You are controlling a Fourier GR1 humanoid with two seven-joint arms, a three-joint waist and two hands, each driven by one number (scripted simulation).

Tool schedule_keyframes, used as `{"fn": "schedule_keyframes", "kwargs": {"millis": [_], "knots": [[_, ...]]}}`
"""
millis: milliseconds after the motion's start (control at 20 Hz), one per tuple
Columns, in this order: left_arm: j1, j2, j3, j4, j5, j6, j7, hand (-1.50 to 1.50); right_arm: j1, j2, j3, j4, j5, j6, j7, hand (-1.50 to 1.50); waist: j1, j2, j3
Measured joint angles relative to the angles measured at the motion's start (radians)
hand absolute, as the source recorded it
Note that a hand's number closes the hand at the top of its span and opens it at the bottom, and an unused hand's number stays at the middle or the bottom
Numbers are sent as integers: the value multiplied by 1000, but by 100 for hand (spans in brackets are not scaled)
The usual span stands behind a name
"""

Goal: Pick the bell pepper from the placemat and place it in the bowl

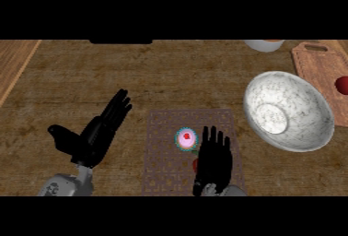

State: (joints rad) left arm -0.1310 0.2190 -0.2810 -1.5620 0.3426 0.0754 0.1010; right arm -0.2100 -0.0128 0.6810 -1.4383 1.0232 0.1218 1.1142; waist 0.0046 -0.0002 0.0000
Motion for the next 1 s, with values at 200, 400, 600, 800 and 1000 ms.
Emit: {"fn": "schedule_keyframes", "kwargs": {"millis": [200,400,600,800,1000], "knots": [[19,-13,3,-8,-16,-11,2,0,5,6,0,23,4,-43,-14,150,-1,-3,-1],[20,-23,27,-23,-29,-28,25,0,12,4,-11,34,27,-69,-65,150,-2,-6,-2],[12,-31,54,-10,-39,-53,32,0,-4,11,0,56,38,-87,-82,150,-2,-9,-3],[11,-48,66,-4,-54,-67,31,0,-33,9,14,91,33,-104,-92,150,-2,-12,-6],[28,-64,67,-13,-70,-75,26,0,-49,6,34,99,46,-105,-85,150,-2,-13,-7]]}}
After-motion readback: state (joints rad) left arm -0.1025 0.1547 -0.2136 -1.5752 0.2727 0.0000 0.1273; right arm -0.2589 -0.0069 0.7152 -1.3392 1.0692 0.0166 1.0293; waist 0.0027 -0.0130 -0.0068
